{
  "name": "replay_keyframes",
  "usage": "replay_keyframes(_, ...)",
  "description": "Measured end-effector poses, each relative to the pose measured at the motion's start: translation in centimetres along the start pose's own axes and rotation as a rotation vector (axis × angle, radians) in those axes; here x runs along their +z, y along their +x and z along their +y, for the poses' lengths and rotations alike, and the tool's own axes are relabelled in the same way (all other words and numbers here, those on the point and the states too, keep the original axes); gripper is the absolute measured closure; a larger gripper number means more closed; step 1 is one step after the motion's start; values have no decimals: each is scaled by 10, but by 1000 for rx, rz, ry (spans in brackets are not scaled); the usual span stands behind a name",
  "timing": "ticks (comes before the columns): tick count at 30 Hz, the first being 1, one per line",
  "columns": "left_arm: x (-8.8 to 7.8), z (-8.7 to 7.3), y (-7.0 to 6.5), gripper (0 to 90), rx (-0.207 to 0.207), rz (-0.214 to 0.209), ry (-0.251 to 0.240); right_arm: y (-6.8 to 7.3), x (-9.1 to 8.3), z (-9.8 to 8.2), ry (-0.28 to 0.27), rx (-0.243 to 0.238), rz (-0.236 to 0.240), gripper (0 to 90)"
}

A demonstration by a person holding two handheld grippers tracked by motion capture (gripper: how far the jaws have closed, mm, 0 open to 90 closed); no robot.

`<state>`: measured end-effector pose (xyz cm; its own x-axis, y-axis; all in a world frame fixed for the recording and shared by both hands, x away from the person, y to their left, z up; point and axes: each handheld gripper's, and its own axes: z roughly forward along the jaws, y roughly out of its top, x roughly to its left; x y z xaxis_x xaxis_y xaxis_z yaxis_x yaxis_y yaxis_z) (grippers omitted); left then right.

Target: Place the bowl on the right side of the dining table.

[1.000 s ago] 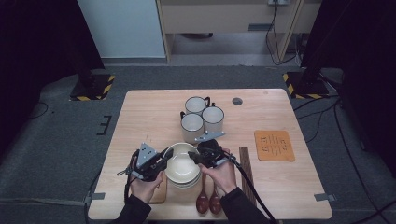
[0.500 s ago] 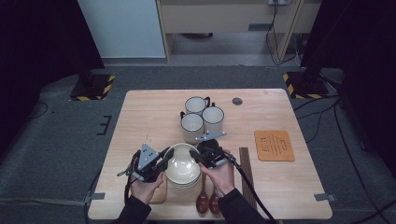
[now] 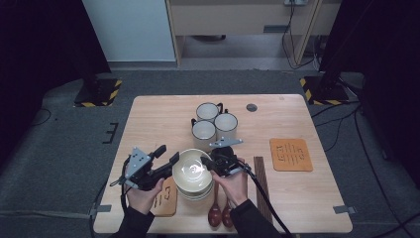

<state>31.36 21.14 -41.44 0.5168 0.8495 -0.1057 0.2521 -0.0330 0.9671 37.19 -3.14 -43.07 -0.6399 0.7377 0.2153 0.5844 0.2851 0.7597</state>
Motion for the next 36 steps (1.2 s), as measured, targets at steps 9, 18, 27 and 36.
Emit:
replay_keyframes(9, -14, 9, 27, 263, -71, 81, -65, 1, -2, 2, -8, 2, 3, 826)
replay_keyframes(18, -10, -5, 57, 201, -100, 187, 0, -1, -15, 6, -41, 1, 11, 825)
replay_keyframes(27, 0, -26, 80, 195, -152, 259, 99, -5, -31, 13, -85, -4, 6, 826)
replay_keyframes(36, 11, -46, 98, 175, -170, 299, 224, -15, -48, 20, -119, 5, -14, 825)
